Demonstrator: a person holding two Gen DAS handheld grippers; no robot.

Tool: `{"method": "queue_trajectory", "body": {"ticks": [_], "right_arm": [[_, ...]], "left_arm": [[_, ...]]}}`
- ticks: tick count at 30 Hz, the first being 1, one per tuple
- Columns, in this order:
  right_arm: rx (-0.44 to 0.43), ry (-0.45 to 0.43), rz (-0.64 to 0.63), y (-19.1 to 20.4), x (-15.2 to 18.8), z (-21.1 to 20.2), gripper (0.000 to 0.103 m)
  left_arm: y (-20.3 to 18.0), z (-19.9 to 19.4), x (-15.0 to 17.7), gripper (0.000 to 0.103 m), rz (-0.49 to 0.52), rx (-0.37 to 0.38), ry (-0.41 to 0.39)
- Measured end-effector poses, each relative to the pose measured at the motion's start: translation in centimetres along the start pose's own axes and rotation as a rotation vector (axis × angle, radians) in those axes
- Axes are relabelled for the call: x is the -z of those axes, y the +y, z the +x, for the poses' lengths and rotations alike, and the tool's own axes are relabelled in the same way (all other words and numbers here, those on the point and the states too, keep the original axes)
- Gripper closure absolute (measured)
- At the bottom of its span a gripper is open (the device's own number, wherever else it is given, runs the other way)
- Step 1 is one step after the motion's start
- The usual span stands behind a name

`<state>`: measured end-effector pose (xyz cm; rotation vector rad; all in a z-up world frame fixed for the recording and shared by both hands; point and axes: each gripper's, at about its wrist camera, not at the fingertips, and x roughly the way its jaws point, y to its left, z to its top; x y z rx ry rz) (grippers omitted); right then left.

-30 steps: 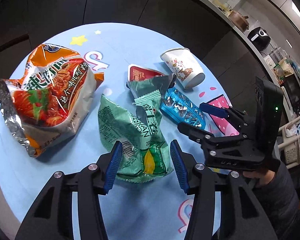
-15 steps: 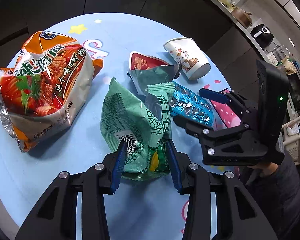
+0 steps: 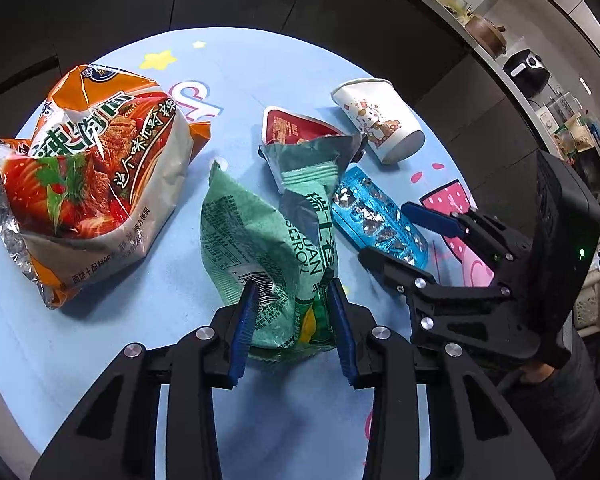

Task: Collect trash
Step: 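Grasp the green snack bag with the left tool while the right tool grasps the blue blister pack, then carry the green bag and blister pack over the white bin and release both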

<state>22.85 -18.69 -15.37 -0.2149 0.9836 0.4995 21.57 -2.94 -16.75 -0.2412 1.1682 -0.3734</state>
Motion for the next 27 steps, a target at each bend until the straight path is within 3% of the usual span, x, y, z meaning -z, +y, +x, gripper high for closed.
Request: {"method": "queue_trajectory", "body": {"ticks": [6, 11, 21, 27], "right_arm": [[0.009, -0.011, 0.105, 0.1, 1.9, -2.0, 0.037], [0.0, -0.07, 0.199, 0.2, 4.2, -5.3, 0.037], [0.008, -0.163, 0.322, 0.6, 8.3, -10.8, 0.037], [0.022, -0.205, 0.357, 0.5, 9.4, -12.9, 0.037]], "left_arm": [[0.0, -0.2, 0.1, 0.082, 0.021, -0.001, -0.004], [-0.2, -0.9, 0.7, 0.09, 0.043, 0.011, -0.024], [-0.5, -5.6, 3.2, 0.093, 0.054, 0.012, -0.1], [-3.1, -7.8, 4.8, 0.093, 0.113, 0.046, -0.118]]}}
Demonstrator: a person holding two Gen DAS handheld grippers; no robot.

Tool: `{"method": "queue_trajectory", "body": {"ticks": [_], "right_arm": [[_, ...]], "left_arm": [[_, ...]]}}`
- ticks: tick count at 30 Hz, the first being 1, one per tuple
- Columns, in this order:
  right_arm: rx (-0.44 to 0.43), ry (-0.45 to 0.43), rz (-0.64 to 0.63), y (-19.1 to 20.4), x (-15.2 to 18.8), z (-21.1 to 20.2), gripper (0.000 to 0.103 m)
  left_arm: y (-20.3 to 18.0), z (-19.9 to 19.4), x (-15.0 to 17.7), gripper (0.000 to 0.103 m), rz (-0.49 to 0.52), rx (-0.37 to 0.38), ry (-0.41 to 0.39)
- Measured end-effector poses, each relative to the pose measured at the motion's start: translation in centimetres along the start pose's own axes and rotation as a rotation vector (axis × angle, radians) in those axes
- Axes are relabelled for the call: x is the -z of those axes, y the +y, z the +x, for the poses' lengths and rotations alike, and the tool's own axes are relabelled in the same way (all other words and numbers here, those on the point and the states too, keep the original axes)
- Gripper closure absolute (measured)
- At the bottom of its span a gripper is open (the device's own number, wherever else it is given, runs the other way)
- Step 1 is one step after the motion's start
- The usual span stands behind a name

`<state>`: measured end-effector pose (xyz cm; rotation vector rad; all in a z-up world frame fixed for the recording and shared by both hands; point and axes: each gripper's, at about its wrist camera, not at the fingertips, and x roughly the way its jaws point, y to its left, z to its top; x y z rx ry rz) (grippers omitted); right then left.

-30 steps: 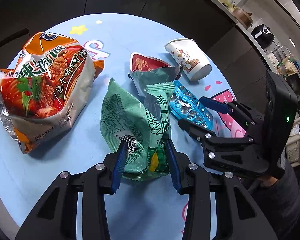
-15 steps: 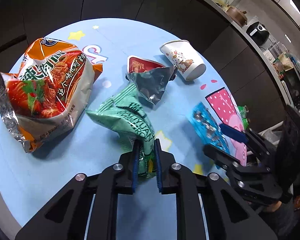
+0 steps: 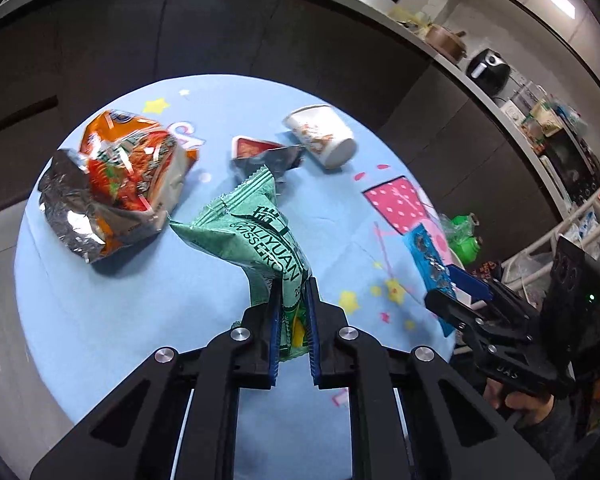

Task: Collect trash
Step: 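Carry the green bag and blister pack over the white bin and release both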

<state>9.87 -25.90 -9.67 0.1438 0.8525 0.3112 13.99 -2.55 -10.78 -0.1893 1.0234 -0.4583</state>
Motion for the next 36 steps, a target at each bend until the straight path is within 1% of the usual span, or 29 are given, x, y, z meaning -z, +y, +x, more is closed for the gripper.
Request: {"method": "queue_trajectory", "body": {"ticks": [4, 7, 10, 18, 26, 36], "right_arm": [[0.019, -0.032, 0.004, -0.4, 0.2, -1.6, 0.037], [0.038, -0.056, 0.013, -1.1, 0.4, -2.7, 0.037], [0.066, -0.079, 0.035, -2.3, 0.6, -3.9, 0.037], [0.148, -0.113, 0.124, -6.4, 2.4, -6.7, 0.037], [0.221, -0.141, 0.196, -9.9, 4.1, -9.1, 0.037], [0.301, -0.144, 0.275, -14.3, 6.1, -10.4, 0.037]], "left_arm": [[-3.2, -0.2, 0.1, 0.093, 0.06, 0.043, -0.001], [-5.0, 0.2, 0.0, 0.093, 0.087, 0.08, 0.006], [-7.2, 1.1, -0.1, 0.093, 0.12, 0.12, 0.028], [-13.5, 3.9, 0.0, 0.093, 0.231, 0.187, 0.072], [-17.7, 6.3, -0.9, 0.093, 0.298, 0.257, 0.102], [-23.0, 9.4, -1.4, 0.093, 0.374, 0.309, 0.14]]}}
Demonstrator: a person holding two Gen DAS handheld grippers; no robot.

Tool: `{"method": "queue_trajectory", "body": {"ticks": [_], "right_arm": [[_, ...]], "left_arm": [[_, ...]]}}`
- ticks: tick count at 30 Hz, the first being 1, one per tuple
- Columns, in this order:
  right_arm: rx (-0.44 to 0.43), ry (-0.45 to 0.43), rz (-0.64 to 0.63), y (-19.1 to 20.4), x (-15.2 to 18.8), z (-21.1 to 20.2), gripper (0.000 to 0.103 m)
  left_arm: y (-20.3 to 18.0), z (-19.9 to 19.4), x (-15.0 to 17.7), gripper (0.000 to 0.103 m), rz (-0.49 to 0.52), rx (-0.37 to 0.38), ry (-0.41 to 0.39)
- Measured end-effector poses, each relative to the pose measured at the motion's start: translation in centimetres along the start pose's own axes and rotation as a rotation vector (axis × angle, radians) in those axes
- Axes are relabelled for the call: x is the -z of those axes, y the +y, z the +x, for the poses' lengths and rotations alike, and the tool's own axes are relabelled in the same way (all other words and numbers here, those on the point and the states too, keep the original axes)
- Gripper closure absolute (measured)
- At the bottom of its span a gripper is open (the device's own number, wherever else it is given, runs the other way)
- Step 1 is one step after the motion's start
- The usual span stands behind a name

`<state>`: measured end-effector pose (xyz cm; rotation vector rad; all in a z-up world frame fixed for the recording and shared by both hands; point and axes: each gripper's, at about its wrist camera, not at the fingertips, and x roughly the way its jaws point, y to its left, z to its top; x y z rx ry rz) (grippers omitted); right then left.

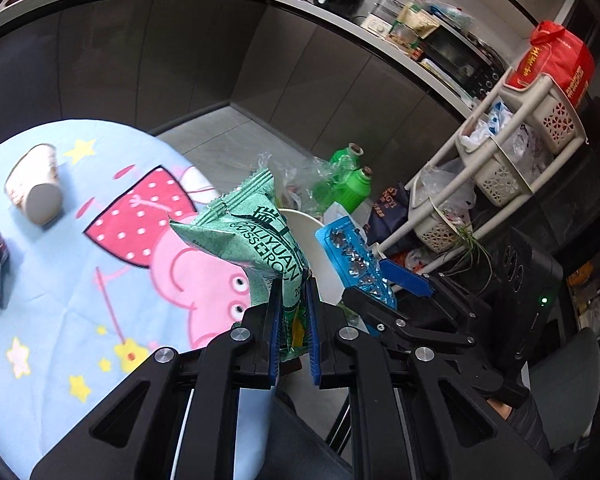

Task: Collect trash
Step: 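Carry the green bag and blister pack over the white bin and release both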

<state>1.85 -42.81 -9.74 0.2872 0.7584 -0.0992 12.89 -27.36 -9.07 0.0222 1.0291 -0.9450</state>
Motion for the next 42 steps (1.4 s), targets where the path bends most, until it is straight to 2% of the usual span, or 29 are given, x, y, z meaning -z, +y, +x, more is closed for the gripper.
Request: {"method": "queue_trajectory", "body": {"ticks": [7, 15, 22, 28, 42], "right_arm": [[0.031, 0.014, 0.039, -2.9, 0.3, 1.0, 0.037], [0.062, 0.052, 0.068, -5.8, 0.7, 3.6, 0.037], [0.113, 0.109, 0.009, -7.4, 1.6, 6.9, 0.037], [0.107, 0.145, -0.016, -8.7, 2.2, 9.5, 0.037], [0.092, 0.199, -0.018, -10.3, 2.6, 12.5, 0.035]], "left_arm": [[-2.2, 3.5, -1.5, 0.093, 0.053, 0.021, 0.047], [-2.9, 7.6, -2.9, 0.093, 0.084, 0.025, 0.112], [-2.6, 12.1, -3.2, 0.092, 0.081, 0.019, 0.174], [-2.1, 15.2, -3.5, 0.092, 0.048, 0.024, 0.229], [-1.7, 17.8, -4.0, 0.088, 0.06, -0.032, 0.272]]}}
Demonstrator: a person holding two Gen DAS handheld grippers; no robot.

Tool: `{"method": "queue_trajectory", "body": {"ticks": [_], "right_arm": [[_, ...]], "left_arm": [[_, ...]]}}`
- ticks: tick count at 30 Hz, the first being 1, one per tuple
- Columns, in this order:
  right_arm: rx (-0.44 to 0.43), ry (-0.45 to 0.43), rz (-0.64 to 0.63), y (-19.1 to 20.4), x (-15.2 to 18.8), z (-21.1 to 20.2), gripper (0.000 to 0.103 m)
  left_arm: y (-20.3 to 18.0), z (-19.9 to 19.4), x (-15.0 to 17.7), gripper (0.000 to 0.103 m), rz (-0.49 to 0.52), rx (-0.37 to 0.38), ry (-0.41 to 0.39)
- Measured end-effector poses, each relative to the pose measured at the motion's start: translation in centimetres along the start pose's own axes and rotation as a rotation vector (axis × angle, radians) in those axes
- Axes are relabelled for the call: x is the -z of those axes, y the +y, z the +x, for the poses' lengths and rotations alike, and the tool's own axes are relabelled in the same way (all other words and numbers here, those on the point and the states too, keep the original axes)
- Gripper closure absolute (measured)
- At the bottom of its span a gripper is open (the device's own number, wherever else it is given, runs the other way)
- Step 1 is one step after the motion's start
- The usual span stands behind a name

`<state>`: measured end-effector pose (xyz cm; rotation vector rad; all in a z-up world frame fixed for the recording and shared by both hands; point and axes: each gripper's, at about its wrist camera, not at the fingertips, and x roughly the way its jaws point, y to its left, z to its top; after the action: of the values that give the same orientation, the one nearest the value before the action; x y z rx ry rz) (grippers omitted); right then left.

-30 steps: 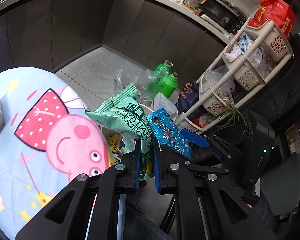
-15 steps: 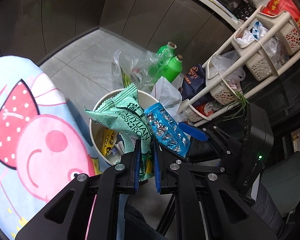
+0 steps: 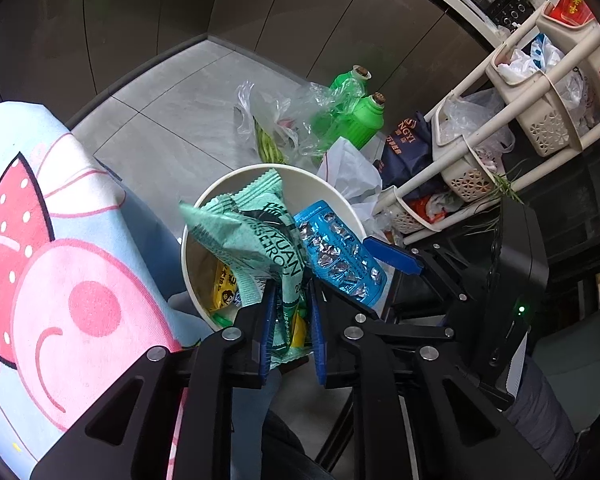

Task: Collect trash
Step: 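Carry the green bag and blister pack over the white bin and release both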

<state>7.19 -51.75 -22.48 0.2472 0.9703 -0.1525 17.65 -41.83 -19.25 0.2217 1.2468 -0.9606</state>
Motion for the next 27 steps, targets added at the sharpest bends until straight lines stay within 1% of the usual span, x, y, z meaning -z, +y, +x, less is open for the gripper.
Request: {"method": "queue_trajectory", "body": {"ticks": [1, 4, 6, 9, 11, 12, 14, 15, 16, 19, 21, 23, 24, 26, 27], "right_arm": [[0.007, -0.003, -0.006, 0.1, 0.0, 0.0, 0.034], [0.006, -0.008, -0.013, 0.2, 0.1, 0.0, 0.023], [0.008, -0.013, -0.021, 0.2, 0.1, -0.1, 0.021], [0.01, -0.02, -0.027, 0.2, 0.2, -0.2, 0.013], [0.006, -0.022, -0.029, 0.2, 0.3, -0.3, 0.011], [0.006, -0.022, -0.031, 0.2, 0.3, -0.4, 0.01], [0.009, -0.023, -0.037, 0.2, 0.4, -0.4, 0.004], [0.01, -0.023, -0.043, 0.2, 0.5, -0.5, 0.004], [0.01, -0.021, -0.045, 0.2, 0.6, -0.5, 0.004], [0.012, -0.015, -0.049, 0.2, 0.8, -0.5, 0.004], [0.011, -0.013, -0.047, 0.1, 0.8, -0.4, 0.004], [0.009, -0.013, -0.044, 0.1, 0.9, -0.5, 0.004], [0.009, -0.013, -0.043, 0.1, 0.9, -0.5, 0.004], [0.007, -0.014, -0.043, 0.1, 0.9, -0.5, 0.004], [0.007, -0.014, -0.043, 0.1, 0.8, -0.5, 0.004]], "left_arm": [[0.0, 0.0, 0.0, 0.088, 0.0, -0.003, -0.002], [0.1, 0.0, -0.1, 0.088, -0.001, -0.007, -0.004], [0.2, 0.0, -0.1, 0.088, -0.005, -0.009, -0.006], [0.3, 0.0, -0.1, 0.087, -0.011, -0.016, -0.007], [0.4, 0.0, -0.2, 0.083, -0.014, -0.021, -0.007], [0.5, 0.0, -0.2, 0.082, -0.016, -0.023, -0.009], [0.5, 0.0, -0.3, 0.078, -0.019, -0.026, -0.009], [0.5, 0.0, -0.3, 0.077, -0.022, -0.029, -0.011], [0.5, 0.0, -0.3, 0.074, -0.024, -0.032, -0.015], [0.5, -0.2, -0.4, 0.06, -0.032, -0.046, -0.033], [0.4, -0.4, -0.5, 0.056, -0.034, -0.052, -0.041], [0.4, -0.6, -0.5, 0.047, -0.039, -0.059, -0.051], [0.4, -0.7, -0.5, 0.044, -0.04, -0.064, -0.059], [0.4, -1.0, -0.6, 0.034, -0.046, -0.077, -0.073], [0.4, -1.2, -0.6, 0.032, -0.051, -0.083, -0.08]]}}
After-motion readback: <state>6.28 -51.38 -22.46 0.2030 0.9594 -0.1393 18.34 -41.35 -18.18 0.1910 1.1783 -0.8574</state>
